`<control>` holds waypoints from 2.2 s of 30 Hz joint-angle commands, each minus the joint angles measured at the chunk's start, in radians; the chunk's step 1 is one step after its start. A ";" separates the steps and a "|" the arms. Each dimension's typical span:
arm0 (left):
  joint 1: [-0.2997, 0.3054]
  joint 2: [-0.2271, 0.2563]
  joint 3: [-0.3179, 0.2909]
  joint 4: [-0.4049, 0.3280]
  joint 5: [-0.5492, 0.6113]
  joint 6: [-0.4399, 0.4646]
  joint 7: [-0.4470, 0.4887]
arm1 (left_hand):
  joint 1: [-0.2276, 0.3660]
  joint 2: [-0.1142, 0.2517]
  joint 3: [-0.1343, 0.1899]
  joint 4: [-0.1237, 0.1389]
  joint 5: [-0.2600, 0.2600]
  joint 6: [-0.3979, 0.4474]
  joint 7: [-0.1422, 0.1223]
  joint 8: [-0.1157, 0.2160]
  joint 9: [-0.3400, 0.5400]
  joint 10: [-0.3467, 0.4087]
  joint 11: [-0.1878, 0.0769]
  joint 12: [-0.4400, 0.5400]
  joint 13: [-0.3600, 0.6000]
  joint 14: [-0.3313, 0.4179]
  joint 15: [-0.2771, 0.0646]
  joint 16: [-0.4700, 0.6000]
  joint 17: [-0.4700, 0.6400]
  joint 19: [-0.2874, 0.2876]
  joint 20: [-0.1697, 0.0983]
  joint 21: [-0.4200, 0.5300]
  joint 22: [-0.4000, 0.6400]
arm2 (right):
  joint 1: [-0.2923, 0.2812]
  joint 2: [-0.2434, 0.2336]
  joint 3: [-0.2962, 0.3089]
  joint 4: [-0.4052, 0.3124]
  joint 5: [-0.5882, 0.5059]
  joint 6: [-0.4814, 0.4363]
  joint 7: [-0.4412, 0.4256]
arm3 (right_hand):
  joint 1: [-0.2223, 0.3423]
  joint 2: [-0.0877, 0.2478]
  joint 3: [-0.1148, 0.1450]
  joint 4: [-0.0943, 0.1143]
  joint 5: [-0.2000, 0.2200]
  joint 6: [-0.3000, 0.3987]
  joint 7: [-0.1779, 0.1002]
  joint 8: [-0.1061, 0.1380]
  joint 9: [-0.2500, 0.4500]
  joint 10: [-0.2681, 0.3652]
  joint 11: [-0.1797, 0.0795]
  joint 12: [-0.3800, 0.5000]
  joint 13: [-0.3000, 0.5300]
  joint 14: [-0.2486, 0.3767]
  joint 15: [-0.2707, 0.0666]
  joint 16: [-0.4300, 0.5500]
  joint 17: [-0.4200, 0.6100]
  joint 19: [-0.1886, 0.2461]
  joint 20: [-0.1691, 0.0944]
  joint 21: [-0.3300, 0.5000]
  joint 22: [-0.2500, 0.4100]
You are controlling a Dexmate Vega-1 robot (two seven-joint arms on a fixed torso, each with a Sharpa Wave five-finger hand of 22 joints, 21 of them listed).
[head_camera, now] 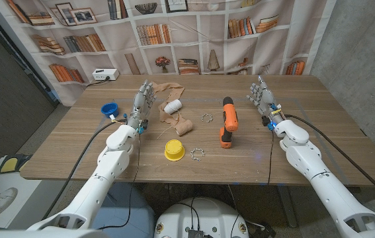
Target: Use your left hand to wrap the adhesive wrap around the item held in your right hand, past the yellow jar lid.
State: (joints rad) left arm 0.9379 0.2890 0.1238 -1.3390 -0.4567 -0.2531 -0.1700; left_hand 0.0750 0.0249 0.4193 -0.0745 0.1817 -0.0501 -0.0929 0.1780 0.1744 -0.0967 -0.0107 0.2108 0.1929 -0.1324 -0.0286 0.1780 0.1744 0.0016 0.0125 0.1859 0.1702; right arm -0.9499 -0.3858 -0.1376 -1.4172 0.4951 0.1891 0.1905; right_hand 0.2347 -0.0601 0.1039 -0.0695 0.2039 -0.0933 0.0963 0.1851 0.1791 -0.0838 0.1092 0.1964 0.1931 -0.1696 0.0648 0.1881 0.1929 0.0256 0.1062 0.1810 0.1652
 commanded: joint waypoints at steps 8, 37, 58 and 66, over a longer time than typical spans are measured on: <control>0.008 -0.011 0.012 -0.013 0.000 -0.023 0.011 | 0.006 0.005 0.003 -0.008 0.008 0.007 -0.002 0.008 0.002 -0.005 -0.008 0.001 0.002 -0.005 0.004 0.004 0.004 -0.005 0.001 0.007 0.005 | 0.008 0.000 -0.007 0.048 0.009 0.073 0.080 | 0.017 -0.001 0.002 -0.008 -0.001 -0.007 0.013 0.004 0.005 -0.008 0.008 -0.002 0.004 -0.014 0.012 -0.002 0.005 -0.004 0.008 0.000 0.004; -0.009 -0.020 0.030 0.016 0.012 -0.029 0.003 | 0.006 0.006 0.002 -0.012 0.007 0.011 -0.002 0.008 0.002 -0.002 -0.009 0.002 0.002 -0.005 0.004 0.005 0.003 -0.005 0.000 0.007 0.005 | -0.034 -0.039 -0.009 -0.008 0.022 0.085 0.114 | 0.029 -0.001 0.002 -0.017 -0.001 -0.004 0.024 0.007 0.006 -0.014 0.007 -0.001 0.003 -0.029 0.012 0.000 0.005 -0.016 -0.014 0.000 0.004; -0.055 -0.026 0.030 0.063 0.018 -0.037 -0.025 | 0.007 0.007 0.001 -0.015 0.007 0.014 0.001 0.008 0.002 0.002 -0.004 0.003 0.002 -0.001 0.004 0.006 0.003 0.006 -0.019 0.011 0.005 | 0.029 -0.031 -0.014 0.091 0.019 0.124 0.178 | 0.077 0.003 0.015 -0.043 0.005 -0.015 0.023 0.008 0.007 -0.031 0.012 -0.003 0.002 -0.047 0.016 0.001 0.005 -0.020 -0.018 0.004 0.004; -0.066 -0.041 0.027 0.090 0.020 -0.051 -0.027 | 0.007 0.007 0.001 -0.017 0.007 0.013 0.004 0.008 0.002 0.003 -0.004 0.003 0.002 -0.002 0.006 0.006 0.003 0.009 -0.014 0.012 0.005 | 0.039 -0.034 -0.013 0.102 0.013 0.118 0.188 | 0.090 0.005 0.019 -0.050 0.006 -0.017 0.023 0.009 0.007 -0.034 0.010 -0.003 0.001 -0.051 0.012 0.002 0.005 -0.021 -0.021 0.005 0.004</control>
State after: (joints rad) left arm 0.8899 0.2642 0.1538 -1.2820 -0.4369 -0.2884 -0.1873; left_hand 0.0750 0.0249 0.4163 -0.0856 0.1817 -0.0392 -0.0930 0.1816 0.1743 -0.0966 -0.0108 0.2108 0.1928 -0.1323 -0.0286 0.1780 0.1743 0.0017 0.0015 0.1928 0.1702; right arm -0.9324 -0.4199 -0.1502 -1.3430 0.5153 0.3040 0.3567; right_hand 0.3070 -0.0561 0.1201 -0.1133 0.2039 -0.1056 0.1163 0.1888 0.1839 -0.1117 0.1159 0.1963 0.1930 -0.1746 0.0769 0.1889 0.1928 0.0082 0.0837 0.1809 0.1651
